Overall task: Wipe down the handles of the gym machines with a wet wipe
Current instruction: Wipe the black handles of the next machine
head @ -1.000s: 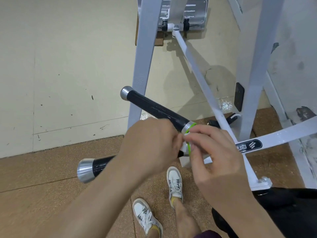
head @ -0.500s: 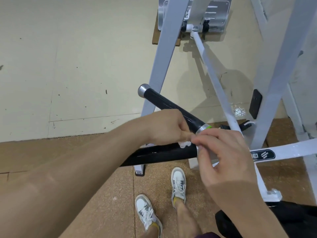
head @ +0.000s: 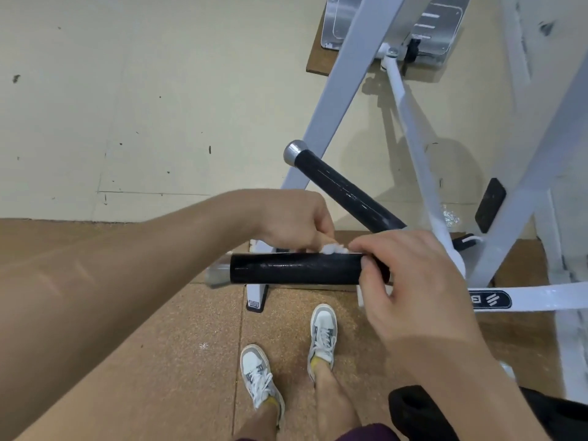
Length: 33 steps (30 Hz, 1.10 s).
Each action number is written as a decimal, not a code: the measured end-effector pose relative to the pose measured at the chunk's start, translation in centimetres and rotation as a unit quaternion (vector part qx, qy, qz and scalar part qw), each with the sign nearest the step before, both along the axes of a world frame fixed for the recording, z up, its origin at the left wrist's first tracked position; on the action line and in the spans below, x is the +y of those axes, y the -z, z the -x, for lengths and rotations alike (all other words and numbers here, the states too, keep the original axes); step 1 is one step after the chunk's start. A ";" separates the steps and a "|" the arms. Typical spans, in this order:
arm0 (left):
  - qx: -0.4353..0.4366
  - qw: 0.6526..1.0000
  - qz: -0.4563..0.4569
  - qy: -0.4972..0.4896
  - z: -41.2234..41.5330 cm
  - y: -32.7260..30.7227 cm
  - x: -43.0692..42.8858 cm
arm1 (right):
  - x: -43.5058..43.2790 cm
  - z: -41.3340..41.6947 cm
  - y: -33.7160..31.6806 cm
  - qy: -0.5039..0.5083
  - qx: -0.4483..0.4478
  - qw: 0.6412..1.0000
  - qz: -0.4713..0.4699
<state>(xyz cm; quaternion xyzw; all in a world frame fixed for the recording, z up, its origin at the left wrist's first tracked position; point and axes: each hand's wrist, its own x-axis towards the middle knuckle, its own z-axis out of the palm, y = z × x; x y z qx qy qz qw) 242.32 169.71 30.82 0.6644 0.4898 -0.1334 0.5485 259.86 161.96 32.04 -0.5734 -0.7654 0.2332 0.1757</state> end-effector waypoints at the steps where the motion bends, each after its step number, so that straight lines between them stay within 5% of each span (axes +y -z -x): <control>1: 0.011 1.000 0.006 0.001 0.9 0.0 -0.1 | 0.2 0.1 -0.2 -0.004 -0.010 1.000 0.008; 6: -0.006 0.998 -0.023 -0.053 2.5 -0.1 -0.9 | 2.5 2.1 -1.8 -0.054 0.003 0.979 0.198; 12: -0.026 0.994 -0.047 -0.098 3.5 -1.3 -1.9 | 8.9 4.1 -0.3 -0.205 -0.023 0.880 0.427; 16: -0.004 0.969 -0.128 -0.212 6.8 -3.0 -3.8 | 10.1 4.5 0.8 -0.199 0.002 0.859 0.472; 19: 0.067 0.967 -0.132 -0.205 8.8 -3.4 -6.8 | 9.8 5.8 1.3 -0.197 0.026 0.865 0.461; 27: -0.062 0.894 -0.103 -0.431 8.9 -1.4 -10.1 | 7.4 10.1 1.8 -0.228 0.149 0.881 0.386; 33: -0.082 0.885 -0.094 -0.449 9.4 -1.6 -10.8 | 9.1 8.2 1.4 -0.288 -0.028 0.882 0.371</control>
